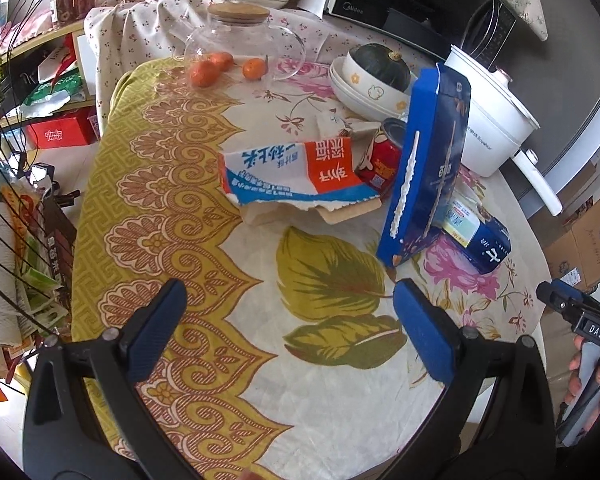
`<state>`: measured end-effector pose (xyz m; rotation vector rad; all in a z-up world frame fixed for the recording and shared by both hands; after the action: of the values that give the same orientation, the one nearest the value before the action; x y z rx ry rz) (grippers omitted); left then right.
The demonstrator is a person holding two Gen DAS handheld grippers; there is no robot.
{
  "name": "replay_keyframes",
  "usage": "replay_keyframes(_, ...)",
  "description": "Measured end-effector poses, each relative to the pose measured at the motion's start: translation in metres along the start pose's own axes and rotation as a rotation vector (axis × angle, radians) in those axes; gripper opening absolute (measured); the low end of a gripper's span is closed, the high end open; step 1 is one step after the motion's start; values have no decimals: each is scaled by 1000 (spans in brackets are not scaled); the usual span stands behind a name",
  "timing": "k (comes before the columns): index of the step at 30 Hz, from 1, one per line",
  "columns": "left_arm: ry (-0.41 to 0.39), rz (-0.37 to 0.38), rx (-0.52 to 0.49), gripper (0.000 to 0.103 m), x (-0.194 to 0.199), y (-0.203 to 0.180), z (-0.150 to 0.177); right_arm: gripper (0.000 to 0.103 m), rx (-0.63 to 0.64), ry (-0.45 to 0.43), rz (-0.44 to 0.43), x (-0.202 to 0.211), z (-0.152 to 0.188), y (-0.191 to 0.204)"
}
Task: Collect trash
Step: 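Grasp the blue biscuit box with the left tool and lift it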
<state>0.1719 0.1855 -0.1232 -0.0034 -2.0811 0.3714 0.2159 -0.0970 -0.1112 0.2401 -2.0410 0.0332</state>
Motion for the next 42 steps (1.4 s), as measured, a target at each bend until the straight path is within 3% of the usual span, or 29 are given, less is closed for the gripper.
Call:
replay_keyframes(6,-39,105,-21,102,-17,-44,-18,94,-11,8,-1,-11,-11,-6)
replay_keyframes(11,-69,172,-105,102,-42,-84,-35,94,-49,29,-12,-21,-16,-22)
replay_keyframes(16,-66,263,-115,100,-69,-94,-50,94,-52,57,-22,-25,-12,-35)
replay_keyframes(19,-38,301,-89,93,-82,-95,-50,94,-42,59,-9,-23,-10,-43)
replay_keyframes(22,6,354,-55,73,-91,-97,-47,94,-47,64,-5,-23,-8,-51)
replay_keyframes(27,43,421,-57,29,-82,-109,-38,94,-62,73,5,-22,-5,-57)
replay_keyframes(28,46,438,-61,25,-78,-111,-36,94,-63,73,4,-22,-5,-57)
replay_keyframes(32,63,425,-88,25,-57,-121,-26,94,-51,63,8,-17,-4,-53)
replay_keyframes(35,92,366,-115,25,-40,-121,-17,94,-43,57,7,-12,-3,-50)
replay_keyframes(42,109,294,-106,25,9,-94,3,94,-33,36,7,-1,-1,-47)
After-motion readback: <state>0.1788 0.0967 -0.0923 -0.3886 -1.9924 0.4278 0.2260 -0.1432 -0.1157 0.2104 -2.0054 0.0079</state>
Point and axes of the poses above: each gripper's, at about its wrist camera, not at the fingertips, and x roughly against the way its jaws point, y to its left, z to its underside, the point moved 6 cm from there along -x, roughly the way its jaws point, and after that the axes turned 4 degrees about y, right-handed, at the moved point
